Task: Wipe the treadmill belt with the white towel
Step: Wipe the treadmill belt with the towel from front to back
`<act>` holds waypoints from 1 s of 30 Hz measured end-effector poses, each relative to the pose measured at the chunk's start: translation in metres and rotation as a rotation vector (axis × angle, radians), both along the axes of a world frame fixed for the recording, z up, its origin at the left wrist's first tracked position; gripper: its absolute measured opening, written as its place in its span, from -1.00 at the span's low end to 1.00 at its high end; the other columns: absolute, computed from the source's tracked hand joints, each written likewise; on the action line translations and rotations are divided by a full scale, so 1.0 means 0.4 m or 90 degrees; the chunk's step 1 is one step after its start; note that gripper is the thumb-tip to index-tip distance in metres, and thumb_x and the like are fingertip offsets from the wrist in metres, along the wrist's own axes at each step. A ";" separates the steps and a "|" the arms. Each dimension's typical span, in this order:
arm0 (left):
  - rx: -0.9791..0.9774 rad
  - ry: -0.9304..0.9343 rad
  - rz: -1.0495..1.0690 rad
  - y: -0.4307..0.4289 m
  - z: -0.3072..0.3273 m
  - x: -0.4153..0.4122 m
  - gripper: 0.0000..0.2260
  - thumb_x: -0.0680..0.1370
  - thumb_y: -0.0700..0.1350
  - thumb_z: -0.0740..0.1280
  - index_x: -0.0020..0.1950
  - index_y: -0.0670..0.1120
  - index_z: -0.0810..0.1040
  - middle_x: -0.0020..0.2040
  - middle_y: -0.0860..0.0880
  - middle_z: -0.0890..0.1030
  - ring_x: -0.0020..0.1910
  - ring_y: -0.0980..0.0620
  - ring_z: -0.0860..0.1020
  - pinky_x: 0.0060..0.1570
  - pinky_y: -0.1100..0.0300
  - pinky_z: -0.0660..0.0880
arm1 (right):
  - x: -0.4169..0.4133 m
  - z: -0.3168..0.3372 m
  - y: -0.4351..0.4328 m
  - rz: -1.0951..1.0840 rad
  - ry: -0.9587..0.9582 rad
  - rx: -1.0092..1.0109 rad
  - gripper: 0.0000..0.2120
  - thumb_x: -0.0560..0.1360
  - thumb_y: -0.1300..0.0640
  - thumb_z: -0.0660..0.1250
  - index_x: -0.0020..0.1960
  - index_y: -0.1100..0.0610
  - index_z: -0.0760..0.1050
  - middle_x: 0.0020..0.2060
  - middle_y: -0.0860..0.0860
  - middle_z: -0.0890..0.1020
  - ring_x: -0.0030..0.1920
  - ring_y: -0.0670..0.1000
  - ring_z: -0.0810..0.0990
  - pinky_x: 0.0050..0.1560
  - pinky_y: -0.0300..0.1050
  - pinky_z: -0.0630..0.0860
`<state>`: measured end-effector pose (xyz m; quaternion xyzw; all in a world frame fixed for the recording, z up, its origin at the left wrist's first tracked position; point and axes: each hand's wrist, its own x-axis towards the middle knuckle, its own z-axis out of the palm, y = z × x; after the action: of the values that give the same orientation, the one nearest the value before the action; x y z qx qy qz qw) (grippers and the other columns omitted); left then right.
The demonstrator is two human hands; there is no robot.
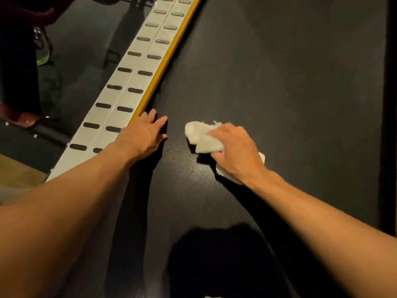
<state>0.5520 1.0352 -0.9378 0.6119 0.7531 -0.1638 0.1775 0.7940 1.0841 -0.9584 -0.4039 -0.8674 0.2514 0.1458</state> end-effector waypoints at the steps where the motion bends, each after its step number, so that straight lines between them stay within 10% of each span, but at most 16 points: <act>1: 0.000 0.031 -0.015 -0.011 -0.003 -0.013 -0.46 0.65 0.10 0.07 0.58 0.04 -0.02 0.57 -0.16 0.02 0.52 -0.21 0.12 0.43 -0.20 0.19 | -0.016 -0.001 0.047 -0.061 -0.010 0.011 -0.58 0.36 0.05 0.24 0.20 -0.01 0.52 0.11 0.04 0.55 0.05 0.16 0.48 0.06 0.02 0.41; 6: -0.071 0.062 -0.023 0.000 -0.004 -0.038 -0.45 0.64 0.13 0.04 0.58 0.13 -0.12 0.59 -0.12 -0.13 0.54 -0.16 0.12 0.43 -0.26 0.13 | -0.076 -0.011 0.116 -0.222 -0.134 -0.097 -0.63 0.44 0.10 0.25 0.24 0.10 0.38 0.20 0.18 0.41 0.17 0.27 0.38 0.07 0.07 0.34; 12: -0.082 0.100 -0.038 0.012 0.004 -0.049 -0.42 0.62 0.12 0.14 0.54 0.25 -0.12 0.59 -0.05 -0.18 0.30 -0.21 0.48 0.19 -0.13 0.50 | -0.100 0.002 -0.099 0.074 -0.061 -0.091 -0.52 0.45 0.12 0.26 0.37 -0.02 0.38 0.16 0.03 0.52 0.15 0.12 0.44 0.06 -0.06 0.34; 20: 0.040 0.032 -0.032 -0.020 0.010 -0.076 -0.30 0.55 0.12 0.29 0.58 0.07 0.00 0.59 -0.10 -0.08 0.36 -0.20 0.40 0.10 -0.09 0.55 | -0.130 -0.018 0.196 -0.207 -0.066 -0.080 -0.78 0.42 0.02 0.27 0.00 0.11 0.41 0.02 0.15 0.46 0.02 0.23 0.45 -0.09 -0.04 0.35; 27: 0.085 -0.079 0.121 -0.050 0.030 -0.102 -0.39 0.57 -0.10 0.32 0.54 -0.11 0.10 0.55 -0.09 0.09 0.39 -0.20 0.33 0.31 -0.06 0.36 | -0.150 -0.021 -0.089 0.176 -0.049 0.063 -0.72 0.33 0.26 0.38 0.02 0.12 0.45 -0.10 0.05 0.53 -0.14 0.11 0.42 -0.25 0.02 0.43; 30: 0.096 -0.091 0.127 -0.049 0.034 -0.108 -0.41 0.58 -0.25 0.25 0.56 -0.09 0.09 0.57 -0.08 0.07 0.37 -0.20 0.35 0.31 -0.04 0.35 | -0.184 -0.006 -0.016 0.121 -0.006 0.053 -0.72 0.39 0.27 0.30 0.08 0.10 0.47 -0.10 0.07 0.53 -0.11 0.14 0.45 -0.22 -0.03 0.37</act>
<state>0.5088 1.0156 -0.9242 0.5558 0.8059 -0.0440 0.1993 0.7205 1.0776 -0.9606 -0.3148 -0.9120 0.2261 0.1341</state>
